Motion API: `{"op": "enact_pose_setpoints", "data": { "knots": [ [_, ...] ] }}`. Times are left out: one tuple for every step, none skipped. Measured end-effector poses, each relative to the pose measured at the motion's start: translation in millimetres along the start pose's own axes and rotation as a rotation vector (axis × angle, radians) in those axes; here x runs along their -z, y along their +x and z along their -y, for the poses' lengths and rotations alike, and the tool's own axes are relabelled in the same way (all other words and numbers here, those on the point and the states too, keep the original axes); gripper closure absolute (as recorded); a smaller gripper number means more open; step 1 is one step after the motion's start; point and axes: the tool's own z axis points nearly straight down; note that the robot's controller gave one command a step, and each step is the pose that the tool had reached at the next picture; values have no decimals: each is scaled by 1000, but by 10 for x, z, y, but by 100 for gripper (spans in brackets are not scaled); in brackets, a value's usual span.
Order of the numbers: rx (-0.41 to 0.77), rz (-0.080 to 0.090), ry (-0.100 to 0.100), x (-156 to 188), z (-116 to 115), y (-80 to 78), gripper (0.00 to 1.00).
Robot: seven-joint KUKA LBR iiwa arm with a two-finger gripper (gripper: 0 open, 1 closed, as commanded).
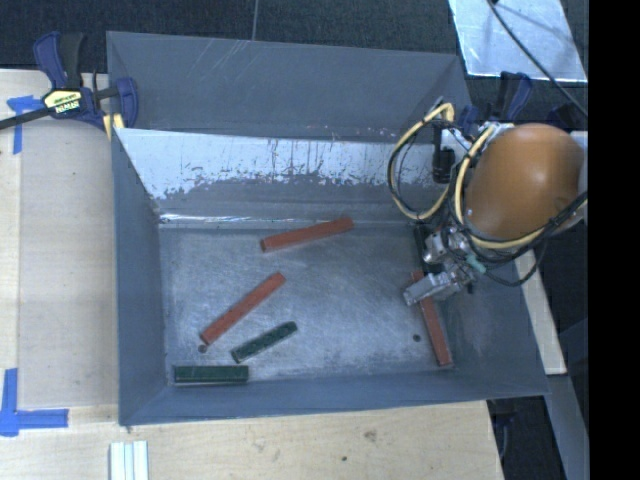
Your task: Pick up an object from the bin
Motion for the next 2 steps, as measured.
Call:
{"op": "enact_pose_setpoints", "data": {
  "knots": [
    [1, -2, -5, 4, 11, -14, 100],
    [-1, -7, -2, 778, 42, -13, 100]
  ]
}}
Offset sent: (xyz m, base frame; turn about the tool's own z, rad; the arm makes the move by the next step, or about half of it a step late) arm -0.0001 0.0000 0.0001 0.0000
